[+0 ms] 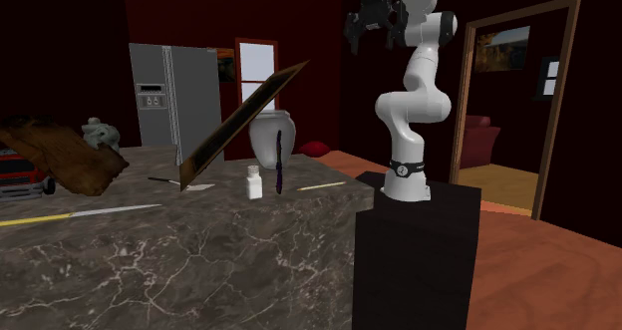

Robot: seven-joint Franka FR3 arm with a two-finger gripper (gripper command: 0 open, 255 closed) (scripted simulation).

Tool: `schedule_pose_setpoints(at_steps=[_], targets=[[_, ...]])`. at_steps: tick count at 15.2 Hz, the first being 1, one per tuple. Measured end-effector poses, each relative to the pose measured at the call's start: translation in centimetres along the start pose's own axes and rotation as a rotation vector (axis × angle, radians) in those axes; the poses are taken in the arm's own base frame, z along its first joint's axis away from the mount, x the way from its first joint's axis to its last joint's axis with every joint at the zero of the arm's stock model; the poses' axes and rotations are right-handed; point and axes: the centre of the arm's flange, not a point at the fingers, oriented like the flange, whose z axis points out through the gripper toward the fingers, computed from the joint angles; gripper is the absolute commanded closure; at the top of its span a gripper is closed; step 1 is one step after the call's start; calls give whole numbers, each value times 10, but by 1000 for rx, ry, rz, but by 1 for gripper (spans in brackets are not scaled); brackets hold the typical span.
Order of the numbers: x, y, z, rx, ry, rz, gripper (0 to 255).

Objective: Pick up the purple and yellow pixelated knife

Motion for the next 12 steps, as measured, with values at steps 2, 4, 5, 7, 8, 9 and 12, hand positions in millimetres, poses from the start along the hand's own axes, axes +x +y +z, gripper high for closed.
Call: schedule_pose_setpoints(at_steps=[2,4,5,7,8,9,12], targets=[[2,3,5,-4,-6,-2,0],[12,17,20,-17,-26,-8,0],[16,25,26,-24,-37,-12,0],[21,40,41,-40,-61,-20,0],[26,50,49,-48,-73,-24,0],[32,56,61,-56,-85,-29,0],[44,83,88,-81,-121,-42,0]])
